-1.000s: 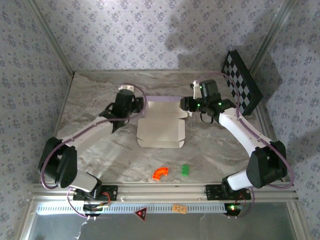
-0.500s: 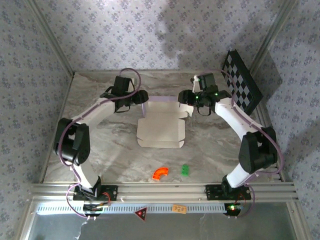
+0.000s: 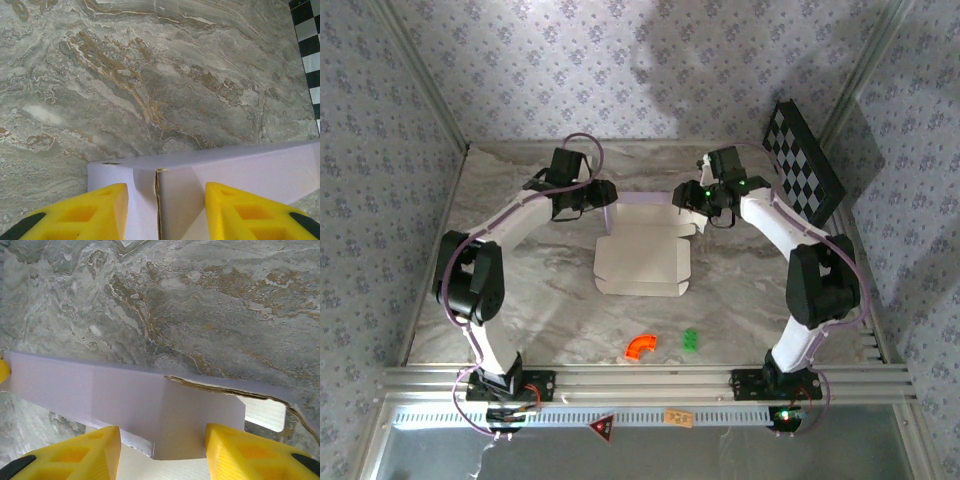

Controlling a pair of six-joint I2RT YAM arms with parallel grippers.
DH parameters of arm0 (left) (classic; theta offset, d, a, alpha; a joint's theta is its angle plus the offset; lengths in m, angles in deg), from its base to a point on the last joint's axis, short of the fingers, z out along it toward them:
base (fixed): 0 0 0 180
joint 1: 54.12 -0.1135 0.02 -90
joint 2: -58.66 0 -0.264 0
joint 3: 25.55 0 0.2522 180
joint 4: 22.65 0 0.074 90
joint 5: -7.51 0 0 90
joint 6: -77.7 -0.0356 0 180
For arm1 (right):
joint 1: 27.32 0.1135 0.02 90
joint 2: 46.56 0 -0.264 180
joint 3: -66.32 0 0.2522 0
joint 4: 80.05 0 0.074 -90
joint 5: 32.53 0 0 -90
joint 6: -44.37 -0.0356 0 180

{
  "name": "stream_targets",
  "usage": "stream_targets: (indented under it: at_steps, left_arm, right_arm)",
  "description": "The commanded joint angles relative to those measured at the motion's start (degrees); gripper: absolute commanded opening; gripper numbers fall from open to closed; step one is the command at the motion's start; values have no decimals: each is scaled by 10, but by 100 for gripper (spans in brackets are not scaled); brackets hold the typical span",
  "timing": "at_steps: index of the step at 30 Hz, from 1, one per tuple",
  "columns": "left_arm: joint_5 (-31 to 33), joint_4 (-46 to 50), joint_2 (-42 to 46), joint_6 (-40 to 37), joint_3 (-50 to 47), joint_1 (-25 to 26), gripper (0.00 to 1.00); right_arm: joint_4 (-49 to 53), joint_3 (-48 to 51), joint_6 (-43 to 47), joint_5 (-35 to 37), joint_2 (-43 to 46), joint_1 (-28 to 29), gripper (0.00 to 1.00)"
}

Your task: Fold the paper box

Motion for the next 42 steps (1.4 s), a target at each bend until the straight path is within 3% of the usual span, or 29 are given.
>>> stream_targets:
  at_steps: [1,6,14,27,33,38,42]
  left_arm:
    - [3,42,-18,1,7,0,42]
    - [6,53,-14,2,5,-1,39]
    - [18,58,10,5,-18,-1,40]
    - [35,92,114,6,-131,0,48]
    - [38,129,173,1,-146,0,51]
    - [58,172,186,-50,-104,-2,56]
    - [33,213,158,-149,-33,-2,64]
  right_arm:
    - [-47,15,-51,-27,-3,6,47]
    - [-109,43,-104,-49,-3,5,40]
    - [-115,42,-100,-52,-5,-3,39]
    - [-10,-148,-6,-111,-136,41,43]
    - [25,-179,12,-110,-147,57,44]
    - [48,-194,27,-105,-150,58,46]
    - [50,-217,25,-120,-170,57,47]
